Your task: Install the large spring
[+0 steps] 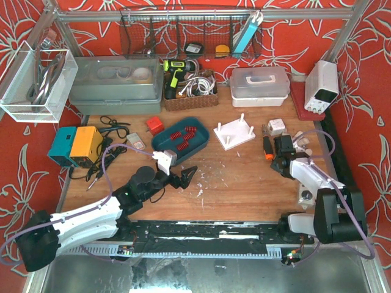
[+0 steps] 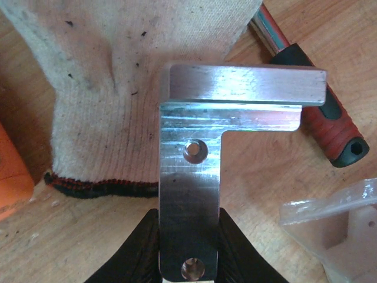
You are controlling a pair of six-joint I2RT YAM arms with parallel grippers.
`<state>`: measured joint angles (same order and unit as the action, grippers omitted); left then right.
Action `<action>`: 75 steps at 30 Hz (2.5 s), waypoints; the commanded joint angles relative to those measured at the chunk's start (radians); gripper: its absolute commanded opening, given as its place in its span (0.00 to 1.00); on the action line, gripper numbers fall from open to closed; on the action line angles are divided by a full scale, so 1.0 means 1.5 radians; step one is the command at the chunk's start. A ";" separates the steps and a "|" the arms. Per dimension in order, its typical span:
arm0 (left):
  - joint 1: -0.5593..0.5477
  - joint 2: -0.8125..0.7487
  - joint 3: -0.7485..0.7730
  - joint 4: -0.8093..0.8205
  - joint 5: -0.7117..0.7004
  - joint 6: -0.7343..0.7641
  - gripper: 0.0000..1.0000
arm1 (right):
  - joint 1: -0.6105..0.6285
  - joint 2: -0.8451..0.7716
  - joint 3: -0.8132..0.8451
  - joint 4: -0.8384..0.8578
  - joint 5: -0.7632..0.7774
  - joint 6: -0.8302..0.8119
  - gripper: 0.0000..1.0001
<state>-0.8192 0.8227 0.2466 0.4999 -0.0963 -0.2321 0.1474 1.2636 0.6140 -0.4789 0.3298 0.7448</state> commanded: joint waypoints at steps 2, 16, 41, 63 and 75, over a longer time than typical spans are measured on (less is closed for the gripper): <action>-0.003 -0.002 -0.002 -0.004 -0.019 -0.003 1.00 | -0.018 0.024 0.010 0.007 0.009 0.028 0.23; -0.003 0.025 0.014 -0.032 -0.068 -0.005 1.00 | -0.012 -0.146 0.044 -0.018 -0.108 -0.076 0.63; 0.206 0.366 0.400 -0.372 -0.020 0.029 0.47 | 0.246 -0.154 -0.003 0.253 -0.229 -0.149 0.99; 0.218 0.590 0.467 -0.403 0.003 0.122 0.56 | 0.253 -0.113 -0.006 0.264 -0.225 -0.170 0.97; 0.230 0.619 0.460 -0.410 0.015 0.124 0.53 | 0.256 -0.091 0.002 0.260 -0.216 -0.175 0.96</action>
<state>-0.4801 1.7206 0.9569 -0.0769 -0.0971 -0.0628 0.5220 1.1240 0.5968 -0.0959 -0.0166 0.5018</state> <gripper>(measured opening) 0.544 0.964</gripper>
